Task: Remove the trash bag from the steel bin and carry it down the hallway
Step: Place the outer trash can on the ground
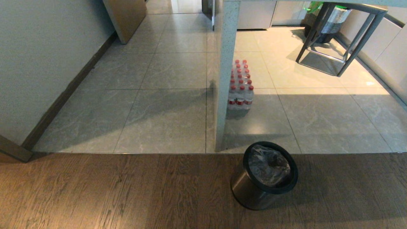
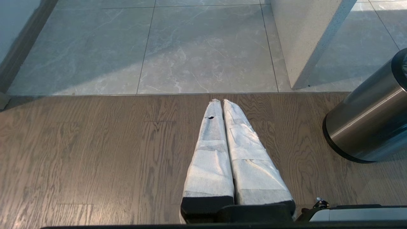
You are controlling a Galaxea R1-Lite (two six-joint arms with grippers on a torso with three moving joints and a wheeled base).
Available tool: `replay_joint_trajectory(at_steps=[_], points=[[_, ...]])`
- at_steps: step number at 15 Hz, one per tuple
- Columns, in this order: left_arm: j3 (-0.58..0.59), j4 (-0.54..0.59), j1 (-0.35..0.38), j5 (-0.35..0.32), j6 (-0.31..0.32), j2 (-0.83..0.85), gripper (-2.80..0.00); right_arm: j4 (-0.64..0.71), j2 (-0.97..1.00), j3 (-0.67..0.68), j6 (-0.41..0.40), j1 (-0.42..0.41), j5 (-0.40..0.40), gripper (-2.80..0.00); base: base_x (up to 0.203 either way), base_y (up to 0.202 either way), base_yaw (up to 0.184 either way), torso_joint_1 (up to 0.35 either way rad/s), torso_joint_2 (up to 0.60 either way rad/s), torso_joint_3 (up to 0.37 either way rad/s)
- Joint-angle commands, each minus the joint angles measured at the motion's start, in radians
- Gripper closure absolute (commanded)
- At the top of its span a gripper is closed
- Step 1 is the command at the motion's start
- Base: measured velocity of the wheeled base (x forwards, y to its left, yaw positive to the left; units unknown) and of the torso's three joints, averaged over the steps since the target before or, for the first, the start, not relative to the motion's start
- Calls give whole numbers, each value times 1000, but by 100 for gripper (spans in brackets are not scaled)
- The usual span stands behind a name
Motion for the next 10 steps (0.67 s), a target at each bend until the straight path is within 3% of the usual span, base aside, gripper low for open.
replay_joint_trajectory(at_steps=[1, 6, 8, 10], points=[[0, 0, 0, 0, 0, 0, 0, 12, 14, -3, -5, 0, -1, 0, 0, 0, 0, 0, 0, 0], [0, 0, 0, 0, 0, 0, 0, 41, 1, -74, -21, 0, 18, 0, 0, 0, 0, 0, 0, 0], [0, 0, 0, 0, 0, 0, 0, 115, 40, -234, -22, 0, 24, 0, 0, 0, 0, 0, 0, 0], [0, 0, 0, 0, 0, 0, 0, 239, 193, -517, -20, -6, 22, 0, 0, 0, 0, 0, 0, 0]])
